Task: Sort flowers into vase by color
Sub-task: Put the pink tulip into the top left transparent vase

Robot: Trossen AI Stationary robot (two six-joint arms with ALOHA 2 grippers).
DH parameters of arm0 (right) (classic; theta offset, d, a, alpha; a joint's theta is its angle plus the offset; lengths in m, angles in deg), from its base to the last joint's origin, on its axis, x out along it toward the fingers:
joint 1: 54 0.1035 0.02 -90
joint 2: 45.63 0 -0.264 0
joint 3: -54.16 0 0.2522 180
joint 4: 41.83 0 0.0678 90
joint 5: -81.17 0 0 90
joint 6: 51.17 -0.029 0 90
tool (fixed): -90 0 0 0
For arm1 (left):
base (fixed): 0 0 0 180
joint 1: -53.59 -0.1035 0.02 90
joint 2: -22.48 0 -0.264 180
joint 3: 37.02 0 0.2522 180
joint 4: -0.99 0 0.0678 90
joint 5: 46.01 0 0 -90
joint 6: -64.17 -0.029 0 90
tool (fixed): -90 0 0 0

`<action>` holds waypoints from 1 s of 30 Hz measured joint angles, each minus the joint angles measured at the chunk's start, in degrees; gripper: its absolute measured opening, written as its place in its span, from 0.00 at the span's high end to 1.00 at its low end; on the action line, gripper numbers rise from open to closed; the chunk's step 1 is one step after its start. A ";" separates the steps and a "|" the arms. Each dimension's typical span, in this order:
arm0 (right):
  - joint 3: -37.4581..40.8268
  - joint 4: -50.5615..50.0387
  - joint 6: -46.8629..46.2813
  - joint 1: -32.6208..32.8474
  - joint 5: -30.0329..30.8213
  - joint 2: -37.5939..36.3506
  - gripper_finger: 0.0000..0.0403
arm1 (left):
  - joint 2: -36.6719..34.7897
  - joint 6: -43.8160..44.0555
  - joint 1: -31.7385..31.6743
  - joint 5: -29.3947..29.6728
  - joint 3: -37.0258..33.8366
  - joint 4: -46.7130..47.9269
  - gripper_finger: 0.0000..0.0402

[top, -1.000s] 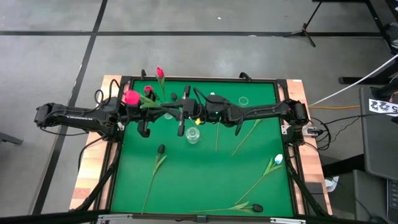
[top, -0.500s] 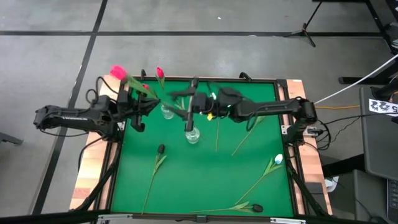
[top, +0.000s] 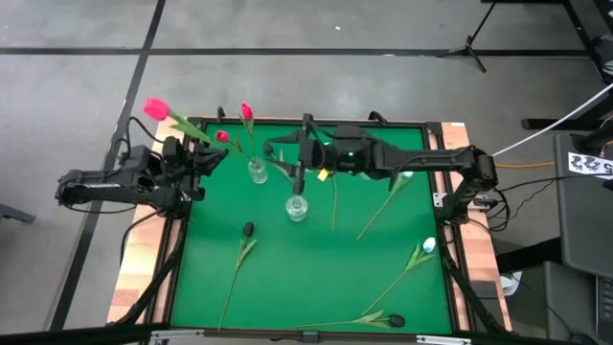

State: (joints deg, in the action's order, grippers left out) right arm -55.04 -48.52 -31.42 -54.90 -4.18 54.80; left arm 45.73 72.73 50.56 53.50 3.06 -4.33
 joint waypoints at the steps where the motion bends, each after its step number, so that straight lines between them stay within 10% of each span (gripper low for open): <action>1: 0.00 -1.26 -0.02 -0.19 0.37 0.01 0.50 | -0.74 -0.05 0.43 -0.04 -0.02 2.03 1.00; 11: 0.04 -5.29 0.00 -4.45 -0.24 -2.66 0.50 | -1.33 0.62 5.97 9.73 -1.03 16.92 1.00; 20: -0.01 -11.08 0.23 -9.35 -10.60 -6.20 0.50 | 2.07 4.52 13.48 34.45 -10.58 5.66 1.00; 30: 0.00 -12.38 0.26 -15.33 -20.92 -8.20 0.50 | 11.47 3.25 13.74 48.24 -14.47 -8.21 1.00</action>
State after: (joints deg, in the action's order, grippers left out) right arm -55.04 -60.90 -31.16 -70.23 -25.10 46.60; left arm 57.20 75.98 64.30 101.74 -11.41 -12.54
